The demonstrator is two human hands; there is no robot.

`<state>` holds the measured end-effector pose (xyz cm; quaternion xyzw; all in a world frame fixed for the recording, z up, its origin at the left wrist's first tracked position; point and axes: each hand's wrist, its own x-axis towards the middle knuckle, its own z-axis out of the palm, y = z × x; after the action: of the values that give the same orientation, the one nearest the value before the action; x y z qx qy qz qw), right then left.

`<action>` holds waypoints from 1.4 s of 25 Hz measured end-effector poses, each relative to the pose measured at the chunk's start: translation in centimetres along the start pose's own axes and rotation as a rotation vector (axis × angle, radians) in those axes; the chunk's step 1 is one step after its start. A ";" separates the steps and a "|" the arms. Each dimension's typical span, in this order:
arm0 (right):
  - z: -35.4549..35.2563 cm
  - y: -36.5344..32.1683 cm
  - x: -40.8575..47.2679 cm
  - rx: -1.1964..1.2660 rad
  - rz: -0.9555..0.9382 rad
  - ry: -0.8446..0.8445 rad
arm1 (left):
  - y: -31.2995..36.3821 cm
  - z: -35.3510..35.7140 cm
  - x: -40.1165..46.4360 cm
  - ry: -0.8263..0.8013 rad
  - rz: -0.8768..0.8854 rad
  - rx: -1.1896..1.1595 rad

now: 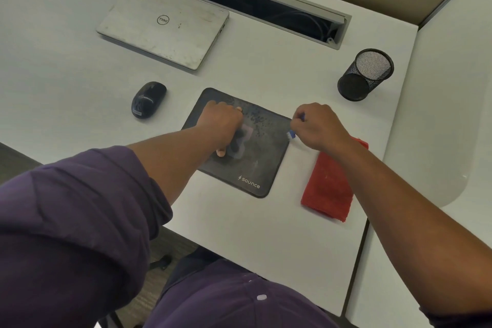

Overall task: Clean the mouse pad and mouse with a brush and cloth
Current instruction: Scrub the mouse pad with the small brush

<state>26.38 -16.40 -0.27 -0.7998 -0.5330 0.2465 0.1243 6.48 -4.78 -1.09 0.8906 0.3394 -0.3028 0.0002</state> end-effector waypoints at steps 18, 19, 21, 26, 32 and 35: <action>0.7 -0.8 -4.9 0.313 0.068 -0.283 | 0.3 -0.5 -0.3 -0.011 -0.005 0.006; 0.8 -0.7 -4.9 0.250 0.025 -0.156 | 0.3 -0.5 -0.4 -0.008 -0.006 0.009; 0.9 -0.8 -5.0 0.009 -0.087 -0.062 | 0.3 -0.6 -0.6 -0.008 -0.010 0.021; 1.5 -0.8 -6.2 0.099 -0.185 -0.435 | 0.4 -0.7 -0.6 -0.004 -0.008 0.012; 1.6 -1.3 -3.7 -0.029 -0.170 -0.113 | 0.5 -0.7 -0.8 -0.013 -0.002 0.017; 1.9 -1.1 -4.8 0.157 -0.139 -0.484 | 0.5 -0.8 -0.7 -0.018 -0.012 0.011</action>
<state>23.04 -20.42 -0.11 -0.6670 -0.5800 0.4622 0.0713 6.78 -5.42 -0.12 0.8858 0.3431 -0.3125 -0.0036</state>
